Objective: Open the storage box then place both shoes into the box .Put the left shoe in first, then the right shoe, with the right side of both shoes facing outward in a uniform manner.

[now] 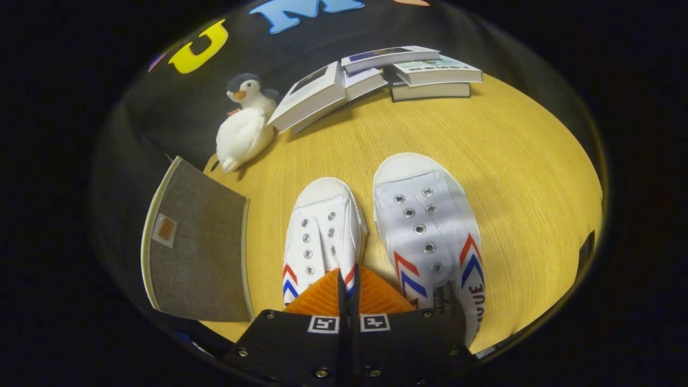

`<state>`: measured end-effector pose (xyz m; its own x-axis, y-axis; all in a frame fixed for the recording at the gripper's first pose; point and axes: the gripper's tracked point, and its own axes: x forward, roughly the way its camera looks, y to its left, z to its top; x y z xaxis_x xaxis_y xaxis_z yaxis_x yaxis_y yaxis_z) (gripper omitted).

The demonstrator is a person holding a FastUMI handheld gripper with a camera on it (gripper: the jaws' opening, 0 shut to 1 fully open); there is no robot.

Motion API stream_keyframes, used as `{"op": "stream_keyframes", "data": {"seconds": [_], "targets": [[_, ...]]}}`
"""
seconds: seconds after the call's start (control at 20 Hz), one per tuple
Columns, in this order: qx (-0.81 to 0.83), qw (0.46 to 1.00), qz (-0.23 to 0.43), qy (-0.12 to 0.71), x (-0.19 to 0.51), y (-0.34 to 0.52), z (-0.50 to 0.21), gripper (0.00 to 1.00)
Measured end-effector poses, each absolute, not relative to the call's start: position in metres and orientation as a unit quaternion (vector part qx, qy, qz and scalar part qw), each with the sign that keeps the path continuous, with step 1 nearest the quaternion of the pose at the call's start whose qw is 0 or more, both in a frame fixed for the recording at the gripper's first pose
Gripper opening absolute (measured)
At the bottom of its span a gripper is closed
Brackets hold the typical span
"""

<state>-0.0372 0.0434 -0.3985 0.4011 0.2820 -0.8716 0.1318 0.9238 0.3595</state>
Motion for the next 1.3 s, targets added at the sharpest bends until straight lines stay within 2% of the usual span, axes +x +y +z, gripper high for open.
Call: {"op": "stream_keyframes", "data": {"seconds": [0.2,0.45,0.9,1.3], "targets": [[0.263,0.796,0.039,0.544,-0.039,0.054,-0.383,0.0],[0.281,0.806,0.059,0.518,-0.027,0.062,-0.336,0.0],[0.285,0.819,0.134,0.479,-0.004,0.122,-0.241,0.0],[0.277,0.811,0.19,0.479,0.006,0.198,-0.206,0.0]]}}
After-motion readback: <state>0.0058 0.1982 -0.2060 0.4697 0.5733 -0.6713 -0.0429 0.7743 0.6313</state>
